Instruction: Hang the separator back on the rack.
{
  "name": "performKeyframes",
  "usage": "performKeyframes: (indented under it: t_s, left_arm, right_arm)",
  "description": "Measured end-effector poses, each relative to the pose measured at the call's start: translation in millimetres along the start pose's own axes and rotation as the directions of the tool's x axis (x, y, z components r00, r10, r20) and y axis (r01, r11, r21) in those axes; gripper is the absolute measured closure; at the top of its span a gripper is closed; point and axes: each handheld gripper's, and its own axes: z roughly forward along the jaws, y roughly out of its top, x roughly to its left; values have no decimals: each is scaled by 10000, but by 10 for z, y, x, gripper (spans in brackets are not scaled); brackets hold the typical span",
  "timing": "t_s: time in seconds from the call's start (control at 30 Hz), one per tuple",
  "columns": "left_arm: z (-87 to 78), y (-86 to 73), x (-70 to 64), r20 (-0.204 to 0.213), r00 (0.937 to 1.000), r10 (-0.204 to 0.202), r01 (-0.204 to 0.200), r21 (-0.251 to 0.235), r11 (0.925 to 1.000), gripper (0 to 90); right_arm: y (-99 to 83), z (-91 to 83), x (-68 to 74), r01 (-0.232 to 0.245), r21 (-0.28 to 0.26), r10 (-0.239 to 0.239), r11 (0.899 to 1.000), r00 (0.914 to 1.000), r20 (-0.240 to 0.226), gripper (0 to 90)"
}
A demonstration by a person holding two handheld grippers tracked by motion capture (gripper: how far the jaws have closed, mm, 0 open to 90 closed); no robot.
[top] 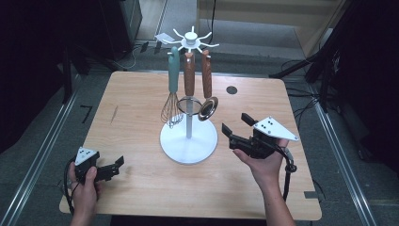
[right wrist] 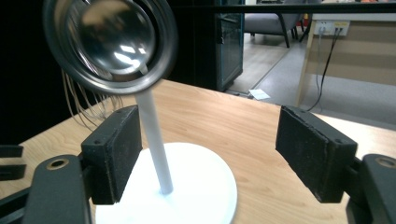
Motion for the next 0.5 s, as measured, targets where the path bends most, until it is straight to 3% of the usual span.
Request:
performKeyframes:
  t_s: [0.23, 0.5]
  left_arm:
    - [-3, -2, -15, -146, 9999, 88, -89, -37, 10000, 0]
    - [-2, -6, -23, -223, 9997, 136, -137, -54, 9999, 0]
  right_arm:
    - [-185, -55, -111, -127, 250, 119, 9996, 9994, 324, 236]
    - [-401, -136, -261, -584, 447, 545, 9973, 9949, 845, 251]
